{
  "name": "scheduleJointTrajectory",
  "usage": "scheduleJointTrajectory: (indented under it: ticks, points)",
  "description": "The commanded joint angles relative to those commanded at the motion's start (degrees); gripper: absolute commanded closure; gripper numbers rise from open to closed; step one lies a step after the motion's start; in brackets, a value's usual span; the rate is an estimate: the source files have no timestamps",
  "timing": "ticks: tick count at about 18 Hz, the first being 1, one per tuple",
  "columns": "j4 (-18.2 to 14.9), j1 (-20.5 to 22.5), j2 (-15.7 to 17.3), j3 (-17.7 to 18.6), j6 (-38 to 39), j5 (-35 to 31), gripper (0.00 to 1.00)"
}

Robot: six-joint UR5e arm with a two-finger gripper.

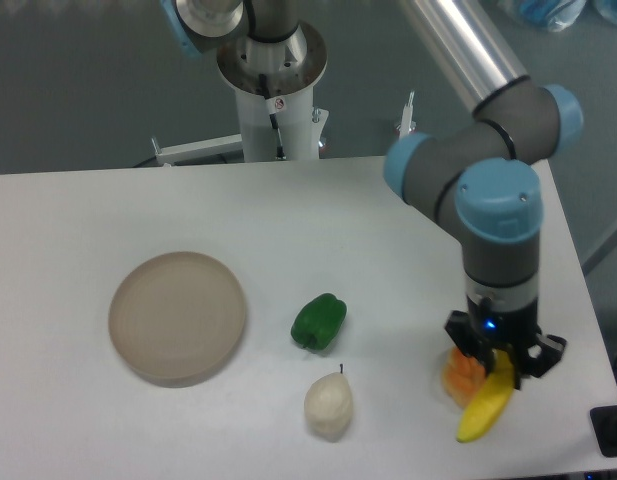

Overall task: Place bananas on a plate
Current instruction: 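Lift the grasped yellow banana up from beside the orange pepper, then carry the banana past the green pepper over the beige plate, then lower the banana onto the plate and open the gripper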

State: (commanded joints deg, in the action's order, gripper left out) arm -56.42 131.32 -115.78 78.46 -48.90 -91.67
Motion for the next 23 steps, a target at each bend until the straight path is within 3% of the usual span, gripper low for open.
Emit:
scheduleJointTrajectory:
  ticks: [3, 5, 7, 10, 14, 16, 19, 23]
  points:
    - [-1.32, -3.60, 4.41, 5.90, 5.90, 0.09, 0.67]
    - [-4.38, -6.76, 6.87, 8.63, 11.25, 0.09, 0.67]
    - [-6.50, -10.36, 8.19, 11.27, 17.93, 0.09, 0.67]
    - [-6.51, -15.47, 8.20, 13.82, 24.71, 0.26, 0.67]
    - [-5.46, -20.74, 6.80, 17.43, 32.79, 0.70, 0.67]
    - [-3.45, -22.24, 5.31, 18.39, 35.61, 0.62, 0.67]
    - [0.25, -23.39, 3.63, 20.24, 38.52, 0.44, 0.67]
    - [1.75, -23.65, 3.45, 21.65, 38.53, 0.35, 0.67]
